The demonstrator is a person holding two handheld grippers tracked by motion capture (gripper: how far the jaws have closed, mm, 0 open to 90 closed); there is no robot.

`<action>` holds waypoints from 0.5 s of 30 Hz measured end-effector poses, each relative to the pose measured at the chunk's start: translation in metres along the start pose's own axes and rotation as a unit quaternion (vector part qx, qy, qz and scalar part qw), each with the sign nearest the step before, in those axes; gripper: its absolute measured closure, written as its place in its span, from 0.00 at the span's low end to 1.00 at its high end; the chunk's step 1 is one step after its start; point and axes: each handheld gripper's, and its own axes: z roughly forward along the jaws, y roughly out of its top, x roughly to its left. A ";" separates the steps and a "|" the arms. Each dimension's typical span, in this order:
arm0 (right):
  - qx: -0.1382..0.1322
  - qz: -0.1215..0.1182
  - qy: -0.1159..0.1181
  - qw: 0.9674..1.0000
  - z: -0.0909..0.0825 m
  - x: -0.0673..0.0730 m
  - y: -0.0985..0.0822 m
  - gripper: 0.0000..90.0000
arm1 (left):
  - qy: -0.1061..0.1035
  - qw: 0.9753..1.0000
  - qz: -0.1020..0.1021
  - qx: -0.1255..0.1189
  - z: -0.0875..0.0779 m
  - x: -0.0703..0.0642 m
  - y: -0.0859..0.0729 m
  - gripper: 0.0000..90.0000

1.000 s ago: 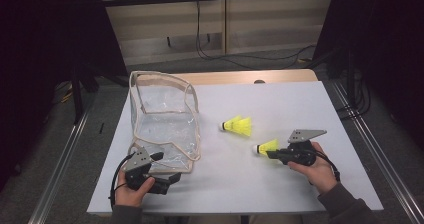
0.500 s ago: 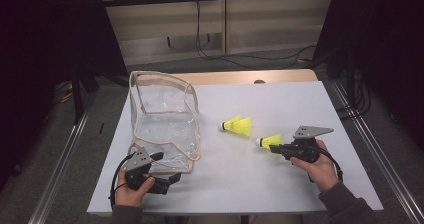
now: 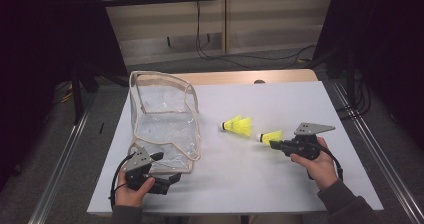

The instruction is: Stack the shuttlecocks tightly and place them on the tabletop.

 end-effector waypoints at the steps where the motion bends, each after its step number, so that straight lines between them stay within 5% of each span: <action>1: -0.001 0.001 -0.001 1.000 0.000 0.000 0.000 0.99 | 0.000 1.000 0.000 0.000 0.000 0.000 0.000 0.05; 15: -0.008 0.001 -0.011 1.000 0.003 -0.003 0.004 0.99 | 0.000 1.000 0.000 -0.001 0.000 0.000 0.000 0.05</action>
